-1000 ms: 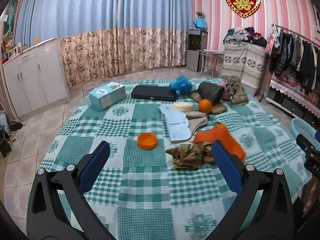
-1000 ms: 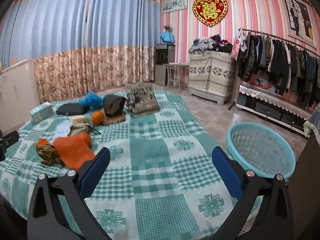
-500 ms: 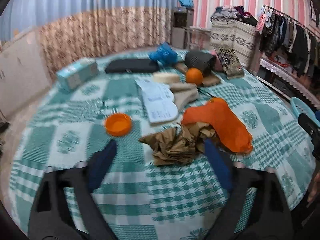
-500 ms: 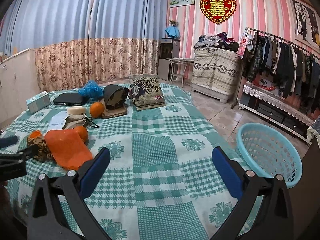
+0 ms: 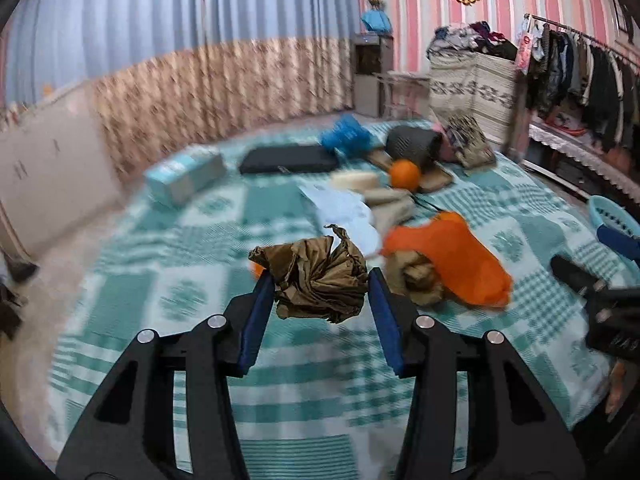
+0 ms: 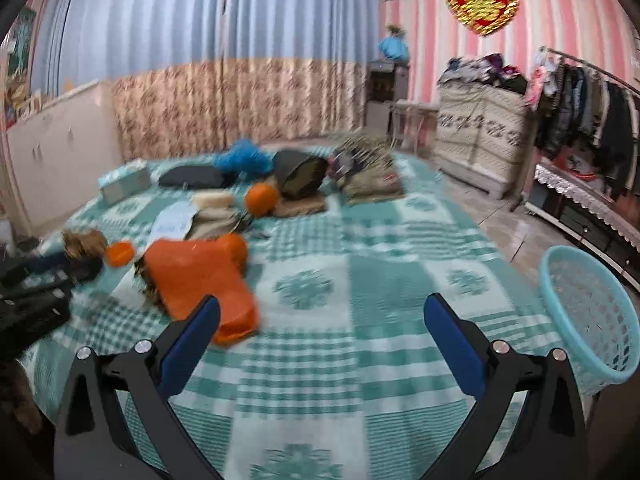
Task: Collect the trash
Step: 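Grasp the crumpled brown paper with the left tool while the right tool grasps the orange cloth, then carry the brown paper and orange cloth with both tools over the blue basket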
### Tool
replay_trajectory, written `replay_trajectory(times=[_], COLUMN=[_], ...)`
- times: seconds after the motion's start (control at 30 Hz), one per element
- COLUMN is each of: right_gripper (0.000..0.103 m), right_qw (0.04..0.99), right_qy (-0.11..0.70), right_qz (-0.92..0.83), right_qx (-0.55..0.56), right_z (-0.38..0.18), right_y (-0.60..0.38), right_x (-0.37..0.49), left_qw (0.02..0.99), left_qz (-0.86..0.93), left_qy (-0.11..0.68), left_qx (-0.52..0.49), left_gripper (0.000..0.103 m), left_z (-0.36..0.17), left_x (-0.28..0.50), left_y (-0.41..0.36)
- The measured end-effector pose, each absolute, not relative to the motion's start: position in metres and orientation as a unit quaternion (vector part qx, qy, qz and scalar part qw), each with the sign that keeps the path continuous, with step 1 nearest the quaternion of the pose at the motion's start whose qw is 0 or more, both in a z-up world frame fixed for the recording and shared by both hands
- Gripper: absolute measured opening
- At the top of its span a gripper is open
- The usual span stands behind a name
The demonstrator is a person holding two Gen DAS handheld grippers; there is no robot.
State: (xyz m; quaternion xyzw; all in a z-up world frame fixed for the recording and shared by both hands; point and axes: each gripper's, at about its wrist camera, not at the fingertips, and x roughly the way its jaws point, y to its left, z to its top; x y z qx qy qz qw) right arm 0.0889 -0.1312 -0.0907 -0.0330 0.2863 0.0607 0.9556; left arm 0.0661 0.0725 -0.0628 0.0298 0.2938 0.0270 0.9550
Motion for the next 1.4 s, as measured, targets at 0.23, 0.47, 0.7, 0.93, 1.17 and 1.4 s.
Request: replay_trajectory(times=[0.23, 0.47, 0.7, 0.93, 1.17, 1.4], right_gripper=[0.099, 0.069, 0.026, 0.007, 0.006, 0.006], right_qw=[0.944, 0.916, 0.92, 0.936, 0.953, 0.965], right_qy=[0.311, 0.376, 0.353, 0.318, 0.279, 0.249], right_qz=[0.091, 0.121, 0.148, 0.152, 0.116, 0.059], right_qx=[-0.062, -0.071, -0.089, -0.03, 0.021, 0.06], right_z=[-0.106, -0.135, -0.132, -0.108, -0.074, -0.05], right_y=[-0.102, -0.091, -0.081, -0.111, -0.168, -0.243], right_x=[0.115, 0.134, 0.123, 0.114, 0.107, 0.101], left_qw=[0.952, 0.95, 0.949, 0.954, 0.955, 0.967], left_qz=[0.054, 0.052, 0.047, 0.049, 0.055, 0.005], left_qy=[0.301, 0.307, 0.313, 0.296, 0.287, 0.251], left_qx=[-0.008, -0.003, -0.008, 0.011, 0.041, 0.043], left_gripper=[0.047, 0.047, 0.047, 0.047, 0.047, 0.047], left_z=[-0.06, -0.068, -0.076, -0.073, -0.072, -0.032], left_x=[0.072, 0.077, 0.083, 0.078, 0.077, 0.08], left_y=[0.103, 0.099, 0.097, 0.09, 0.08, 0.04])
